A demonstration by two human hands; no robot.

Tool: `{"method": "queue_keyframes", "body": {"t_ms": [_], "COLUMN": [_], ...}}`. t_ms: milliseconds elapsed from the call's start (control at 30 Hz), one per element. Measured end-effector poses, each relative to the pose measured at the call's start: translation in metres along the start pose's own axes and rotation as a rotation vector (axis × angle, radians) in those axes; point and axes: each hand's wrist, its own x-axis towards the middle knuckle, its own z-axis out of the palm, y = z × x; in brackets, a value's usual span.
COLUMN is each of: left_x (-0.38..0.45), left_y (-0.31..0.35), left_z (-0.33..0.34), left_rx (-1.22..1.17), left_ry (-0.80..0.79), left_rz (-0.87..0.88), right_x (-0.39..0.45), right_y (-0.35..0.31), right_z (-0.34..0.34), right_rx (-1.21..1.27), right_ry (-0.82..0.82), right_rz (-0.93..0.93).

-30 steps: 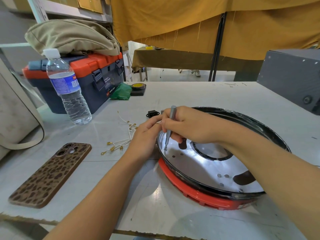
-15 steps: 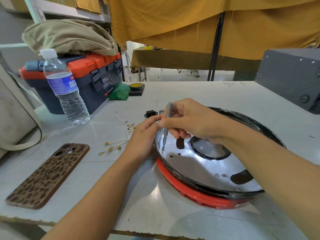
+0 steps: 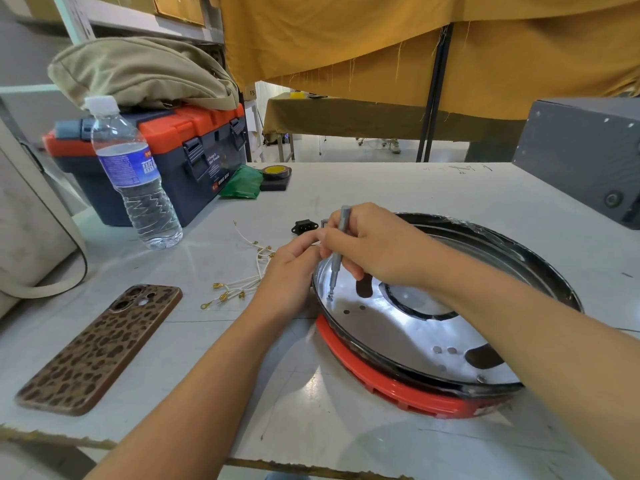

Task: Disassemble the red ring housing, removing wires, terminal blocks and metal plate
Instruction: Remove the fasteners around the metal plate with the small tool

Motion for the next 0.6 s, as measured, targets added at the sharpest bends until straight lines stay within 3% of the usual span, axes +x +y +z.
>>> {"method": "queue_keyframes", "body": {"t_ms": [333,600], "left_x": [0.004,0.0025], "left_y": [-0.0027,-0.0012], "left_z": [-0.002,0.0007], "left_rx": [0.075,0.013], "left_ry": [0.041,0.052], "left_rz": [-0.019,-0.01], "right_x": [-0.0008,-0.0013], "right_y": [0.0058,0.009], "right_z": [-0.0075,-0.0089], "right_rx": [0.083,0.178], "right_ry": [-0.083,-0.044], "right_rz": [0.009,-0.009]}}
